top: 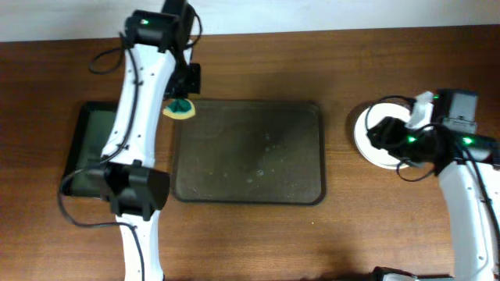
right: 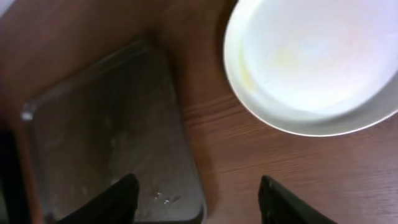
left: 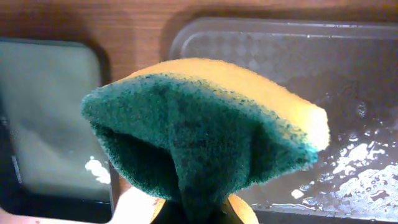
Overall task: Clean dirty plates on tray and stack at the side
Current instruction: 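Lift the last plate with the right gripper and stack it on the pile, then return the sponge to the black tray with the left gripper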
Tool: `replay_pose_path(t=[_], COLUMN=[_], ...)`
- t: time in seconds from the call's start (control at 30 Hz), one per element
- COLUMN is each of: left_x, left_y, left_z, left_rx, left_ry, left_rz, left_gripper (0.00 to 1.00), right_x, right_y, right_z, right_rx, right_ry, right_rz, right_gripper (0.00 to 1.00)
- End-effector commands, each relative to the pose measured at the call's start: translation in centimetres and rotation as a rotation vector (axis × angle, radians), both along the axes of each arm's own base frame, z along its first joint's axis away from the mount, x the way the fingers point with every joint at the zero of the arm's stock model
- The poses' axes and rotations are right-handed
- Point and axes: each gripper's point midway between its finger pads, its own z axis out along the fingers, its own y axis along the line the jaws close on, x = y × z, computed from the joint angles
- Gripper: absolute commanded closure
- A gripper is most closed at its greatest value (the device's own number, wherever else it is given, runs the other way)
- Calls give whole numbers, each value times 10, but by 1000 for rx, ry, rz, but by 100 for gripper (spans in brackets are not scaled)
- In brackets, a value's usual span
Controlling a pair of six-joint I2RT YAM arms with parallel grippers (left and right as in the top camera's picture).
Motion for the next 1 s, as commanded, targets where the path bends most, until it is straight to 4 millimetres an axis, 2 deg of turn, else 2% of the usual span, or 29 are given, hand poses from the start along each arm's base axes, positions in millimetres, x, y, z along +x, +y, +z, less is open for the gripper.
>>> replay_pose_path(t=[0.0, 0.07, 0.1, 0.13, 0.2, 0.23, 0.3, 0.37, 0.4, 0.53, 0.6, 0.73, 0.77, 0.8, 0.83, 0.87, 0.93, 0.97], left_x=[-14, -38, -52, -57, -55, -54, -52, -60, -63, -48, -39, -35, -36, -36, -36, -36, -33, -27], left_y=[38, 67, 85, 100, 114, 123, 132, 142, 155, 199, 215, 219, 219, 219, 219, 219, 217, 209], left_z=[45, 40, 30, 16, -7, -27, -52, -78, -93, -128, -138, -151, -154, -155, -155, -155, -151, -140], left_rx=[-9, 2, 8, 10, 13, 16, 19, 30, 62, 130, 133, 136, 136, 136, 136, 137, 136, 132], left_ry=[-89, -29, 22, 57, 82, 100, 107, 144, 150, 38, -25, -67, -65, -66, -67, -67, -72, -86], left_rz=[50, 113, 158, 196, 201, 196, 185, 204, 227, 315, 352, 361, 361, 361, 361, 361, 331, 256], left_gripper=[100, 100, 100, 100, 100, 100, 100, 100, 100, 100, 100, 100, 93, 79, 70, 54, 48, 46], right_x=[2, 4, 5, 4, 4, 4, 3, 2, 2, -1, -3, -6, -7, -8, -9, -10, -12, -12], right_y=[26, 37, 40, 43, 47, 50, 53, 58, 61, 75, 80, 78, 78, 78, 78, 78, 73, 67], right_z=[1, -1, -2, -3, -4, -4, -4, -4, -4, -5, -6, -11, -13, -15, -17, -19, -25, -29], right_rx=[-50, -48, -48, -47, -47, -44, -44, -44, -44, -46, -48, -61, -60, -60, -61, -66, -97, -131], right_ry=[-3, -5, -2, 1, 5, 5, 5, 5, 5, 6, 10, 27, 32, 37, 41, 44, 57, 63], right_rz=[94, 125, 134, 144, 157, 165, 177, 190, 201, 246, 261, 260, 260, 260, 261, 272, 271, 255], right_gripper=[34, 33, 32, 30, 28, 28, 27, 27, 27, 27, 27, 27, 27, 27, 27, 27, 27, 27])
